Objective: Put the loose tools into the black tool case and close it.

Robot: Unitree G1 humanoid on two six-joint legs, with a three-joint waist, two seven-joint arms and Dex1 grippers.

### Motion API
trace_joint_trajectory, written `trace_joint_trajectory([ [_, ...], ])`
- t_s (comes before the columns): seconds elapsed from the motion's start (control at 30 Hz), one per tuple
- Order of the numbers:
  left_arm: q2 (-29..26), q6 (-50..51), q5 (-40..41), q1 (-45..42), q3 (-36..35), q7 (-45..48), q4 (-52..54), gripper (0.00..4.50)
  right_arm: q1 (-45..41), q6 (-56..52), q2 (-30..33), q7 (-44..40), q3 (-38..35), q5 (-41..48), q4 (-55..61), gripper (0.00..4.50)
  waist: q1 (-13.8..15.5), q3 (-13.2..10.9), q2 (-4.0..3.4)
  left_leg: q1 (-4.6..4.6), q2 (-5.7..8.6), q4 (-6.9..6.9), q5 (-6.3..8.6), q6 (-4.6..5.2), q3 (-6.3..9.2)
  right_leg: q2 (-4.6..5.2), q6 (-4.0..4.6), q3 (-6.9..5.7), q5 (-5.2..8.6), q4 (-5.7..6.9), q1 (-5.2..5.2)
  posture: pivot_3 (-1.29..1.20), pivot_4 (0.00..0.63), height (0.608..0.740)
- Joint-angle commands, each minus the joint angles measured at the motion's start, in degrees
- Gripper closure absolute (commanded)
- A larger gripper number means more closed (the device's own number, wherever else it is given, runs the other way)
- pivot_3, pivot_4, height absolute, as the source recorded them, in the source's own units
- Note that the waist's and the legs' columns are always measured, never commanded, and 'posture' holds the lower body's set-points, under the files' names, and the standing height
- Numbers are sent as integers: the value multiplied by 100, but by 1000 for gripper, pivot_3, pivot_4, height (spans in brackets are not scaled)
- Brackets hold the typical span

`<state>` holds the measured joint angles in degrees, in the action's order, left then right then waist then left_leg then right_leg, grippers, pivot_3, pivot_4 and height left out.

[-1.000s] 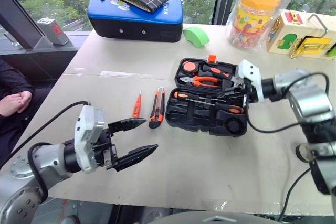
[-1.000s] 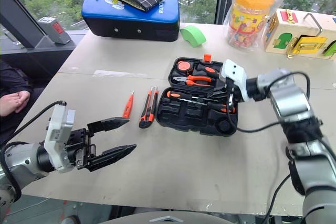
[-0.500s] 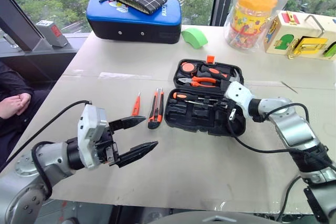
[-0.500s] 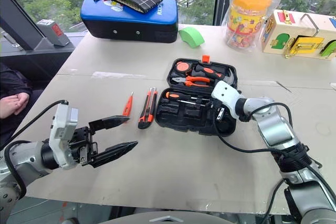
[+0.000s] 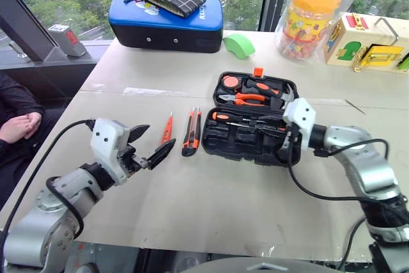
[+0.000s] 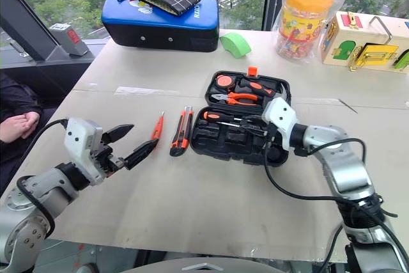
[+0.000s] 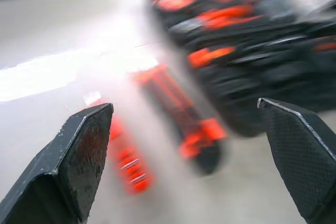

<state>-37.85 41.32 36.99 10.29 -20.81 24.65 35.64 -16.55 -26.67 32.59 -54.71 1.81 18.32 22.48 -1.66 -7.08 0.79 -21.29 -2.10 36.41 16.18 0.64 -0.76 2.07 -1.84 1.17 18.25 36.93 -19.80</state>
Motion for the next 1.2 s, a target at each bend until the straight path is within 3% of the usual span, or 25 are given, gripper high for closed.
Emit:
trace_joint_trajectory([
  [0.03, 140, 356, -349, -391, 261, -663, -107, 0, 196, -216, 414, -489, -340, 795, 682, 1752, 38, -4, 6, 0, 0, 1, 0, 0, -1, 1, 0, 0, 0, -3, 1, 0, 150, 740],
  [0.17, 431, 853, -813, -1028, 699, -1401, -431, 0, 410, -285, 941, -805, -594, 1246, 1053, 24, 88, -7, 19, 0, 2, 12, 0, 1, -4, 5, -1, 3, -1, -3, 6, 0, 150, 740],
  [0.43, 896, 935, -1577, -1769, 1588, -1716, -1450, 0, 586, -31, 1123, -562, -778, 1359, 1297, 24, 108, -6, 25, -2, 2, 11, -1, 0, -1, -1, -1, -1, -1, -4, 7, 0, 150, 740],
  [0.53, 1088, 886, -1759, -1879, 1782, -1716, -1696, 819, 699, 19, 1196, -500, -847, 1348, 1324, 0, 141, -6, 22, -3, 2, 14, -1, 0, -1, 0, -1, -1, -1, -5, 8, 0, 150, 740],
  [0.77, 1123, 682, -1895, -1882, 1765, -1369, -1714, 3977, 879, 120, 1211, -248, -1042, 1411, 1485, 0, 250, -3, 21, -3, 3, 26, -1, 0, -2, 2, -1, 0, -1, 0, 10, 0, 150, 740],
  [0.83, 1049, 461, -1859, -1906, 1622, -1171, -1719, 4410, 985, 143, 1225, -192, -1077, 1400, 1514, 0, 258, -3, 20, -4, 3, 26, -2, -1, -1, 3, -1, -1, -1, -1, 10, 0, 150, 740],
  [1.0, 670, -326, -1317, -2243, 1344, 243, -1644, 4410, 1292, 130, 1190, 40, -1327, 1501, 1730, 0, 242, -8, 28, -12, 2, 28, -3, -4, 2, 3, 0, -6, 0, -3, 5, 0, 150, 740],
  [1.2, -90, -1106, -1317, -3353, 2208, 2424, -2263, 4410, 2112, 124, 1209, 283, -1990, 1538, 2168, 0, 249, -6, 23, -39, 6, 43, -16, -26, 24, 2, 0, -29, 0, -12, 2, 0, 150, 740],
])
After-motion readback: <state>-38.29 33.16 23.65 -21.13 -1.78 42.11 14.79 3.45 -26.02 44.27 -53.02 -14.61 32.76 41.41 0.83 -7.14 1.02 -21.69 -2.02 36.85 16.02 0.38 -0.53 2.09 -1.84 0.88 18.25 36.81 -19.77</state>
